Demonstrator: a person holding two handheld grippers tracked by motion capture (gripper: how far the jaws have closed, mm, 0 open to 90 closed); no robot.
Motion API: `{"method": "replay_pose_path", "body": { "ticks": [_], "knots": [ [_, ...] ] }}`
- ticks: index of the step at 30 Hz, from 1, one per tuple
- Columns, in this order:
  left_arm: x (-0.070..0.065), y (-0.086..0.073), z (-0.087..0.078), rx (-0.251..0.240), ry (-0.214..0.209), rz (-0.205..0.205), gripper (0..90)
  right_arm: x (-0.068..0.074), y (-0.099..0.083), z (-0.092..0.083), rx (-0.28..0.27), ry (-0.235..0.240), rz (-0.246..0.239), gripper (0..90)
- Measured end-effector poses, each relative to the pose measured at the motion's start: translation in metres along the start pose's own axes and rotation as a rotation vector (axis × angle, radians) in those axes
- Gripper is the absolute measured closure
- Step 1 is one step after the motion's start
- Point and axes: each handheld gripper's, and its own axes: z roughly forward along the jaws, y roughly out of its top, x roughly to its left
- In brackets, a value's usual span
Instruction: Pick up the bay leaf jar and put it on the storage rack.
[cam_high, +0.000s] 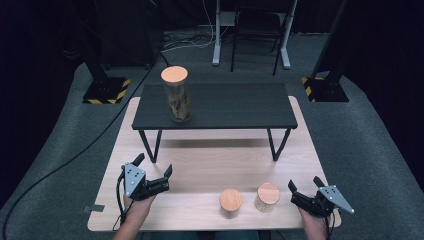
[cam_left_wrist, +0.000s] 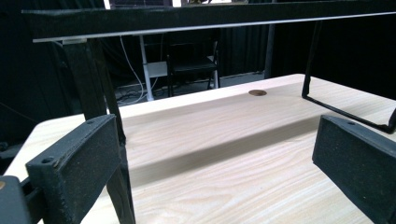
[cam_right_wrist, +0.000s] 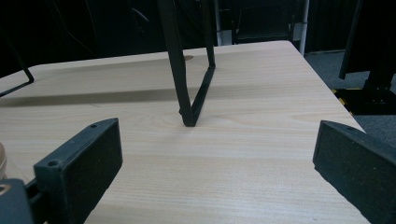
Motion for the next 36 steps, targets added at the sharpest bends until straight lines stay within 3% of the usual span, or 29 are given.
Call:
{"method": "replay_pose_path", "body": {
  "ticks": [36],
  "knots": [
    [0.006, -0.05, 0.003, 0.085, 0.011, -0.054, 0.1, 0.0, 0.0, 0.0, 0.0, -0.004, 0.001, 0.8]
  ]
}}
